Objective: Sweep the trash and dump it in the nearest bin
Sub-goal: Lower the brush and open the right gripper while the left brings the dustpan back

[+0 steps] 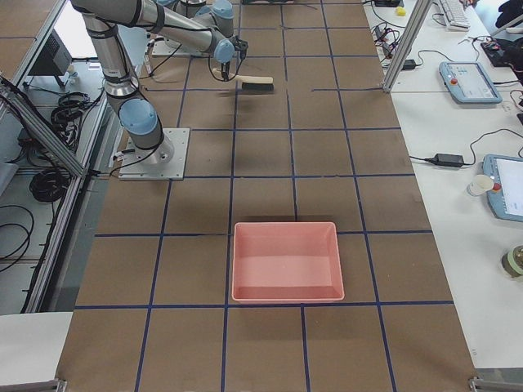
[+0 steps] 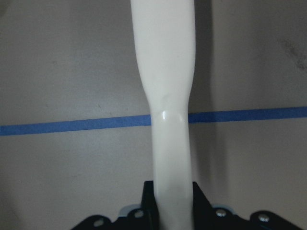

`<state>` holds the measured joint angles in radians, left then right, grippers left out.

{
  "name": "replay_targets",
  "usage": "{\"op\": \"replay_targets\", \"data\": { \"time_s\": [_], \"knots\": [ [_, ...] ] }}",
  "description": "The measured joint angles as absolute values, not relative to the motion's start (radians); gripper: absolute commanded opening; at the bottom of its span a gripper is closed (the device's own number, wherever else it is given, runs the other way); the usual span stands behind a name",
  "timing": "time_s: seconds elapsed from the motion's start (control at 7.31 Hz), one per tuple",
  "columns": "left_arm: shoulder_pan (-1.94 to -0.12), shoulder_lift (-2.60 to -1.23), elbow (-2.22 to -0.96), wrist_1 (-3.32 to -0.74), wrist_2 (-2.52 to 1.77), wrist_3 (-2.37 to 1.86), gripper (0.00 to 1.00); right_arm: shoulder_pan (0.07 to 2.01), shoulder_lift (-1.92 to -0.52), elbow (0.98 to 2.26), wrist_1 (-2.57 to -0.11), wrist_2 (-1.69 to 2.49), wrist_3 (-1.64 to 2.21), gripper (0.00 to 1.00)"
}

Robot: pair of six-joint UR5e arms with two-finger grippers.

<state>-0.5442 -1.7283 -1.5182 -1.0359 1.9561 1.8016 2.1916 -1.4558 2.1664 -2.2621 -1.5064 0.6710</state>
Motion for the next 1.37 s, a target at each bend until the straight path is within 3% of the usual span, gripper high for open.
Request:
{"op": "replay_targets", "data": {
  "time_s": [0.27,0.68,1.23,1.37],
  "knots": [
    [-0.564,-1.691,-1.506,-1.097,1.834,1.794,0.08,2.193,-1.455,2.169,-2.261,-1.506,0.672,0.47],
    [-0.661,-1.666,-1.505,-1.140,1.679,1.763,0.08,2.193,-1.454,2.168,-2.262,-1.509,0.674,0.77],
    [-0.839,-1.718,-1.515,-1.133,1.524,1.639,0.08,2.150,-1.460,2.141,-2.266,-1.520,0.652,1.00],
    [-0.886,-1.742,-1.510,-1.130,1.513,1.599,0.08,2.132,-1.461,2.093,-2.254,-1.527,0.631,1.00]
  ]
}}
